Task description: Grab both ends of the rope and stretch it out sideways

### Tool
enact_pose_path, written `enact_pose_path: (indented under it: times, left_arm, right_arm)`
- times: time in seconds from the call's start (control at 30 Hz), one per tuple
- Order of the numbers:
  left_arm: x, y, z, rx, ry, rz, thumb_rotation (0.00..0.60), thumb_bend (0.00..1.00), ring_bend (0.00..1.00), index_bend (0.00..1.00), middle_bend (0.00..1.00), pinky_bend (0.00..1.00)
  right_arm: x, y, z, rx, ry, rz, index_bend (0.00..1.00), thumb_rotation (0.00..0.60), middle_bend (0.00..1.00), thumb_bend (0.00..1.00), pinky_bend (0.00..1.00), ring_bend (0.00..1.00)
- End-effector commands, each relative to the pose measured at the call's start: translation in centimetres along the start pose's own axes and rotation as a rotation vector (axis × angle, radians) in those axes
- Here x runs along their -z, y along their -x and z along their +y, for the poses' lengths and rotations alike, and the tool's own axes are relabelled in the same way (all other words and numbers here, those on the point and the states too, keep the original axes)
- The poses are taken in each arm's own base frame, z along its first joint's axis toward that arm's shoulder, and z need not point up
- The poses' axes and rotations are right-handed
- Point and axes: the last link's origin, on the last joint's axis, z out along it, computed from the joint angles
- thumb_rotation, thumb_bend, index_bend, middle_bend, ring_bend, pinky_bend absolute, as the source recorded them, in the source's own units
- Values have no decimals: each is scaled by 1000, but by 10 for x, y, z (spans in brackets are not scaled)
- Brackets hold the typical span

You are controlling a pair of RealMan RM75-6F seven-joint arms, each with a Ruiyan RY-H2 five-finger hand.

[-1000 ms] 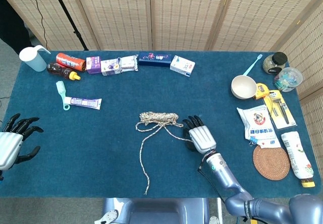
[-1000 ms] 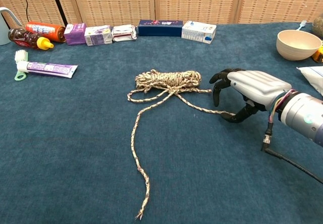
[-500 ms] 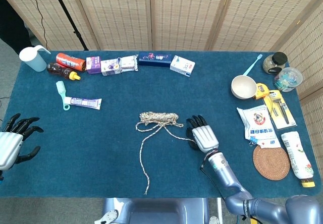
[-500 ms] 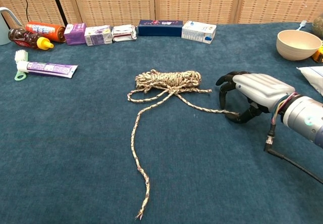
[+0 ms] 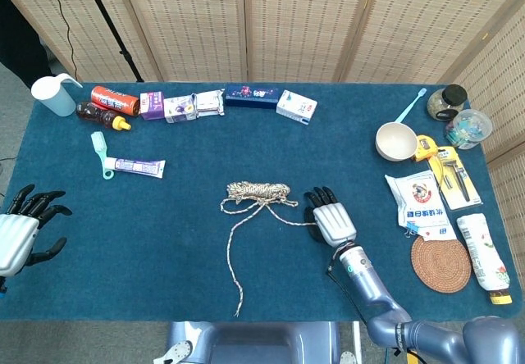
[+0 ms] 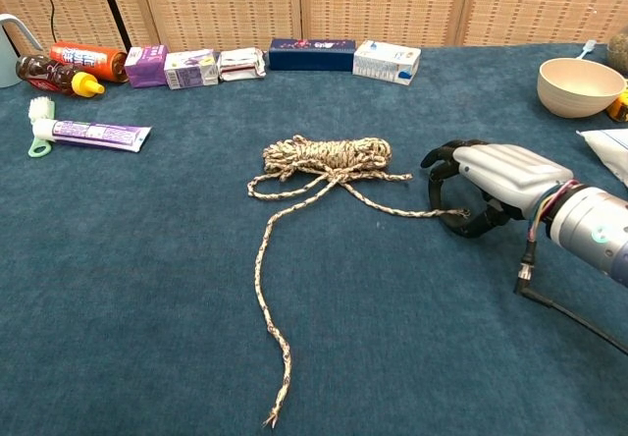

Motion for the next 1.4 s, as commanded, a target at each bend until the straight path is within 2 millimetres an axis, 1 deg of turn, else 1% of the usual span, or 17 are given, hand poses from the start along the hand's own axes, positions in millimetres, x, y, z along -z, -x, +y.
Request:
enact_pose_path:
  times: [0.03, 0.47, 0.6, 0.7, 0.83, 1.07, 1.2, 1.3, 1.4]
  left_arm:
    - [0, 0, 0, 0, -1, 1, 600, 280, 156, 364, 194, 0]
    - [1, 0, 0, 0, 2, 2, 600, 280, 152, 364, 194, 0]
    - [0, 1, 2, -5, 14, -3, 600, 280, 152, 364, 194, 0]
    - [-2, 1, 9, -12, 50, -4, 600, 280, 152, 364, 194, 0]
    - [-5, 4, 20, -28, 117, -21, 600, 280, 152, 364, 194, 0]
    - [-11, 15, 48, -73, 281, -86, 600, 280, 155, 374, 194, 0]
    - [-18, 22, 68, -106, 382, -118, 600, 280, 156, 377, 194, 0]
    - [-26, 29, 87, -131, 470, -139, 600, 280, 145, 379, 194, 0]
    - [-31, 34, 98, -144, 512, -153, 600, 280, 120, 379, 194, 0]
  right_arm:
    - [1, 1, -1, -2, -3, 1, 510, 600, 159, 496, 0, 10]
    - [0, -2, -5, -11, -15, 14, 554, 600, 202, 515, 0, 55]
    - [1, -3, -6, -17, -19, 14, 557, 600, 205, 514, 0, 58]
    - [3, -4, -8, -22, -24, 17, 560, 600, 207, 515, 0, 60]
    - [3, -4, -7, -27, -19, 12, 560, 600, 208, 515, 0, 63]
    - [5, -3, -8, -30, -18, 11, 561, 600, 208, 514, 0, 67]
    - [6, -3, -9, -29, -21, 12, 561, 600, 209, 514, 0, 69]
    - [6, -2, -10, -32, -22, 12, 561, 600, 210, 515, 0, 70]
    - [6, -1, -11, -37, -21, 13, 561, 600, 210, 515, 0, 71]
